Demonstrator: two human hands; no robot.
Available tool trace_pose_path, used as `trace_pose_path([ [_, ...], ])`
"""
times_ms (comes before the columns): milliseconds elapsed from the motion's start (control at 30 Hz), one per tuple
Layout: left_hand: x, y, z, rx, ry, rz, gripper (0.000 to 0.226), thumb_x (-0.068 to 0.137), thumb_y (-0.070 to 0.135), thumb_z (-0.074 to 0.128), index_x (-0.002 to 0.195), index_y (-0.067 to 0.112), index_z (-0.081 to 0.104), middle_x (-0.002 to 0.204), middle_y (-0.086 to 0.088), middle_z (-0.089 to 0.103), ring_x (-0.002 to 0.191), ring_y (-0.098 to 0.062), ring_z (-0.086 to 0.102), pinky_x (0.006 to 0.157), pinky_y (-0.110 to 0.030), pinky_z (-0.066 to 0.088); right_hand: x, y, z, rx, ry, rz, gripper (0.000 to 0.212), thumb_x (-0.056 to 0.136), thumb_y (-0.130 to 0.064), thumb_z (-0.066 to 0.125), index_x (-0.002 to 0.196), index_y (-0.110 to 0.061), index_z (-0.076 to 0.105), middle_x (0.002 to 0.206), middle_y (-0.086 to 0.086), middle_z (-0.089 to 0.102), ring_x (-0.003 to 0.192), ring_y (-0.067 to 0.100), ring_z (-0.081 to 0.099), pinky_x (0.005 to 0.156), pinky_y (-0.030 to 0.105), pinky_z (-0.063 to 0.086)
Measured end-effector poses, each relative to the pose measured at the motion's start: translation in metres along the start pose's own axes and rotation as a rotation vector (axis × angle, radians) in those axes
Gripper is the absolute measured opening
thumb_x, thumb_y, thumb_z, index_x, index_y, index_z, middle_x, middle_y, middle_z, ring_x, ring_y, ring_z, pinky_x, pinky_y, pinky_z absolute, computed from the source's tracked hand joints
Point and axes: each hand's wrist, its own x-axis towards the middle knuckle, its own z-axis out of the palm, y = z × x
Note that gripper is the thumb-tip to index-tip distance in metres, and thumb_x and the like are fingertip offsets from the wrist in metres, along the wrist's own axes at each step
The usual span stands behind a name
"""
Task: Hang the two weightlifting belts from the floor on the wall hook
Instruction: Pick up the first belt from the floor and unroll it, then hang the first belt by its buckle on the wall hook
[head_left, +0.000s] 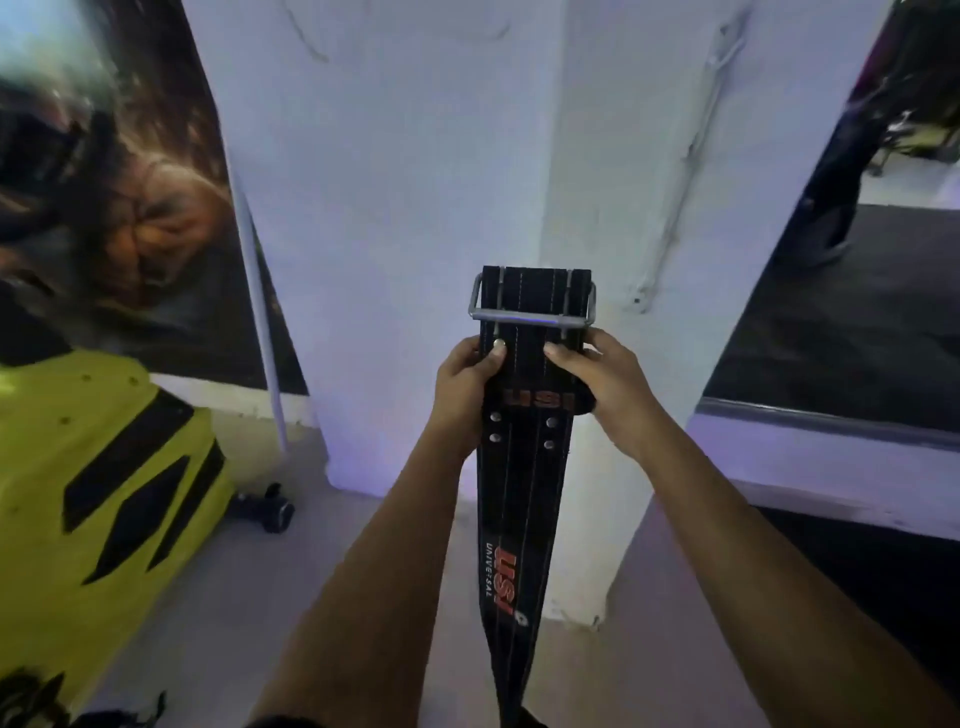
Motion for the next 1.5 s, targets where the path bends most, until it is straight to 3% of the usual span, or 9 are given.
trace_pose_path([
  [100,-0.002,0.045,0.047,-0.008,-0.071,0.096,0.013,0.092,0.01,0.051,0.098,0.006,0.062,0.088,-0.009,0.068,0.077,-0.02,0.068,0.07,-0.032,0.059,-0.02,-0.035,-0.023,-0.047,0.007,-0.074,0.049,0.073,-0.015,0.077,0.117,-0.019,0.055,0.101,0.001,0.068,0.093,0.022,0.067,0.089,0.045,0.055],
  [333,-0.006,0.112,0.127,0.015,-0.223,0.236,0.028,0.089,0.022,0.059,0.109,0.003,0.062,0.107,-0.017,0.069,0.097,-0.03,0.067,0.087,-0.042,0.054,-0.028,-0.125,-0.063,0.062,0.263,-0.296,0.031,0.076,-0.007,0.072,0.103,-0.016,0.06,0.092,0.001,0.068,0.094,0.024,0.067,0.085,0.038,0.055],
  [533,-0.009,0.152,0.18,0.011,-0.269,0.417,0.023,0.089,0.012,0.058,0.111,0.01,0.059,0.094,-0.002,0.07,0.084,-0.014,0.07,0.076,-0.027,0.057,-0.021,-0.194,-0.095,0.191,0.244,-0.362,0.045,0.073,-0.016,0.076,0.115,-0.01,0.059,0.107,0.011,0.069,0.096,0.028,0.068,0.087,0.042,0.055],
  [667,-0.007,0.185,0.217,0.017,-0.272,0.504,0.024,0.087,0.014,0.06,0.111,0.011,0.059,0.096,-0.005,0.069,0.086,-0.018,0.068,0.074,-0.029,0.055,-0.022,-0.23,-0.107,0.213,0.242,-0.336,0.025,0.077,-0.025,0.073,0.1,-0.016,0.069,0.101,0.009,0.073,0.099,0.032,0.068,0.088,0.047,0.055],
  [867,0.001,0.189,0.228,0.232,-0.388,0.528,0.022,0.088,0.018,0.061,0.109,0.012,0.063,0.101,-0.007,0.07,0.09,-0.018,0.068,0.083,-0.039,0.056,-0.021,-0.275,-0.124,0.322,0.372,-0.395,0.013,0.077,-0.026,0.075,0.075,-0.021,0.063,0.079,0.002,0.066,0.069,0.023,0.059,0.058,0.031,0.048],
  [1033,0.0,0.192,0.238,0.09,-0.333,0.565,0.016,0.089,0.008,0.057,0.099,0.018,0.066,0.089,-0.002,0.069,0.075,-0.012,0.066,0.071,-0.025,0.056,-0.023,-0.29,-0.141,0.238,0.199,-0.317,0.034,0.072,-0.04,0.076,0.099,-0.019,0.07,0.111,0.003,0.07,0.108,0.026,0.063,0.093,0.057,0.048],
  [1167,-0.003,0.188,0.241,0.12,-0.407,0.556,0.021,0.089,0.014,0.058,0.109,0.014,0.065,0.1,-0.01,0.072,0.086,-0.019,0.07,0.079,-0.034,0.058,-0.02,-0.29,-0.142,0.339,0.322,-0.297,0.046,0.068,-0.035,0.08,0.109,-0.018,0.066,0.114,0.004,0.069,0.11,0.033,0.063,0.09,0.061,0.049],
  [1367,0.007,0.152,0.224,0.278,-0.53,0.38,0.034,0.087,0.024,0.062,0.117,0.01,0.06,0.114,-0.013,0.069,0.106,-0.028,0.066,0.094,-0.042,0.053,-0.019,-0.315,-0.138,0.251,0.398,-0.331,0.023,0.075,-0.031,0.076,0.093,-0.02,0.065,0.095,-0.002,0.065,0.072,0.017,0.053,0.057,0.027,0.048],
  [1500,0.005,0.156,0.219,0.292,-0.589,0.323,0.029,0.089,0.021,0.059,0.117,0.013,0.06,0.11,-0.01,0.068,0.099,-0.023,0.068,0.078,-0.032,0.058,-0.026,-0.352,-0.135,0.248,0.377,-0.419,0.018,0.078,-0.024,0.074,0.089,-0.016,0.062,0.078,-0.003,0.063,0.066,0.016,0.062,0.046,0.024,0.05],
])
